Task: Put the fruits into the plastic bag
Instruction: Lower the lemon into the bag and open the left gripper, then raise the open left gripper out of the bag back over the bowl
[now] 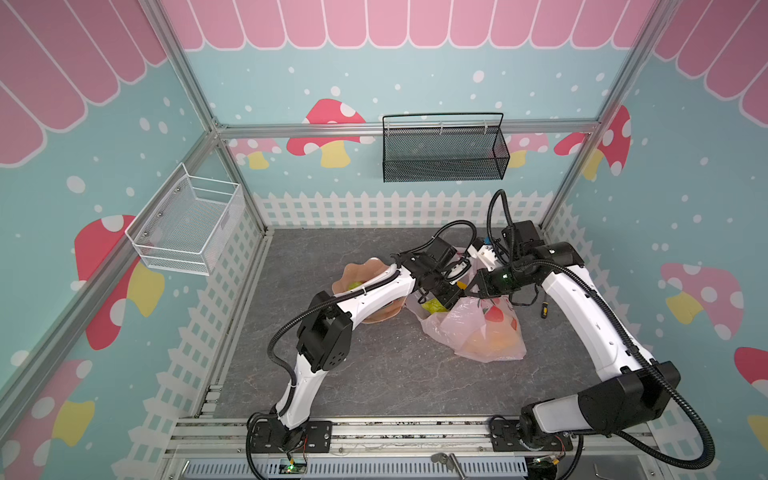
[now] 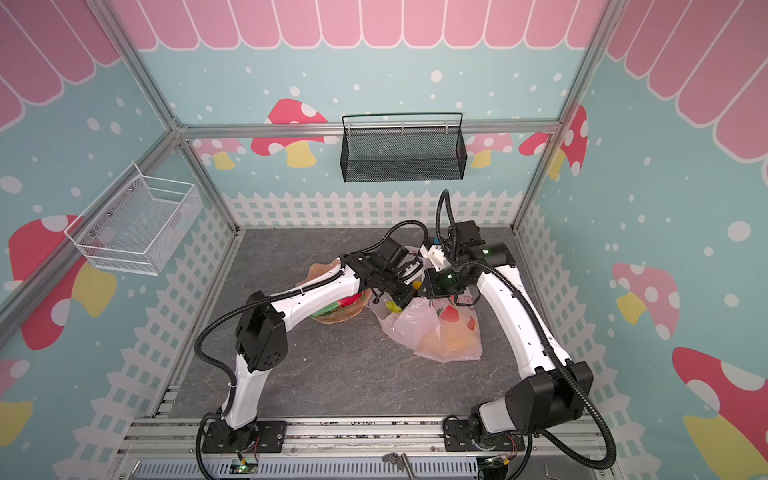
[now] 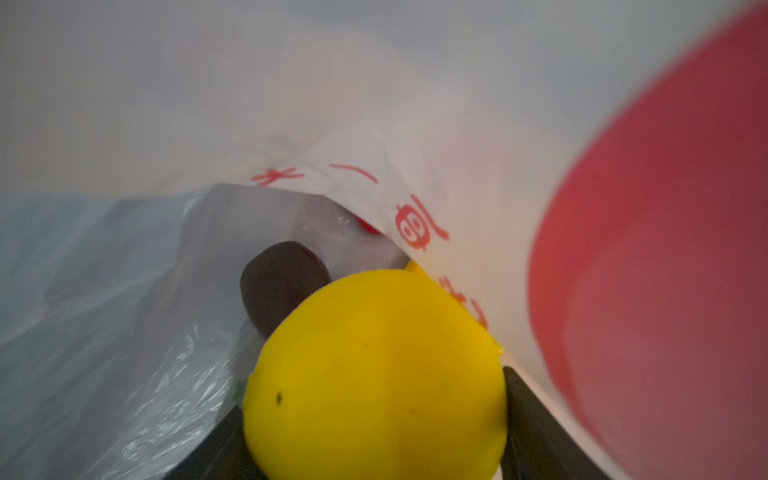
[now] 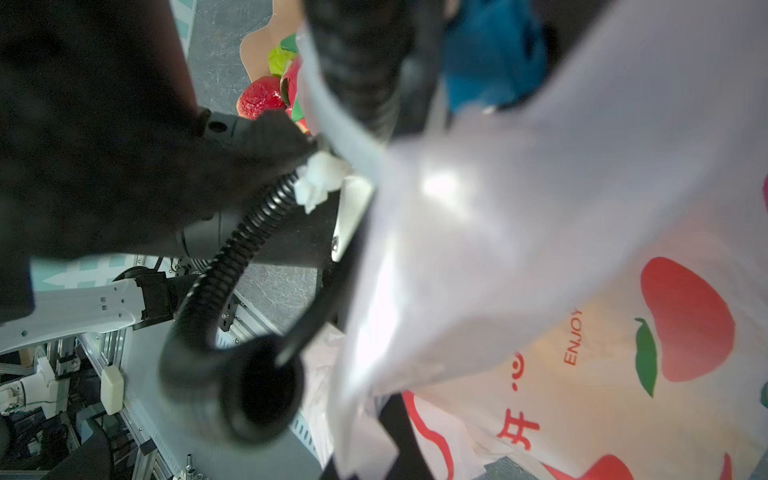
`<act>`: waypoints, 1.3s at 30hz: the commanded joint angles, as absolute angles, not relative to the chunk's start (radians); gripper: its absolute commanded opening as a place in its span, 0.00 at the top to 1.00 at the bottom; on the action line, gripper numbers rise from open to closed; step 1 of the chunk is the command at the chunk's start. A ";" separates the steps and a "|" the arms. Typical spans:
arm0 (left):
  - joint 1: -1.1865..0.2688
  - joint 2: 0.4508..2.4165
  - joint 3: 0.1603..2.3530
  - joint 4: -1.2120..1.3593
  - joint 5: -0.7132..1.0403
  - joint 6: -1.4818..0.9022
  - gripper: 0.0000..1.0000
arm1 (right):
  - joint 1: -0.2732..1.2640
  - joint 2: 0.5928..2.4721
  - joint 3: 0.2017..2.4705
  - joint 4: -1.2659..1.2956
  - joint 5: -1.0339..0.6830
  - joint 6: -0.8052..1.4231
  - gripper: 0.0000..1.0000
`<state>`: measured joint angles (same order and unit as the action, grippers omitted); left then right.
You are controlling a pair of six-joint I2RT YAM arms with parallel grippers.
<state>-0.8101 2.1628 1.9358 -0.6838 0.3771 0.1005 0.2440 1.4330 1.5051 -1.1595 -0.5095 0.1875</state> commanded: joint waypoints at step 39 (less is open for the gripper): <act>-0.577 1.645 1.495 -0.820 0.248 -0.201 0.02 | 0.250 1.448 1.509 -1.161 -0.513 0.164 1.00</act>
<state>-0.6216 1.7023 1.5360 -0.7525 0.3088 -0.1978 0.2440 1.4422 1.5047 -1.1549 -0.5083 0.1875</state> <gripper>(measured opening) 0.980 0.045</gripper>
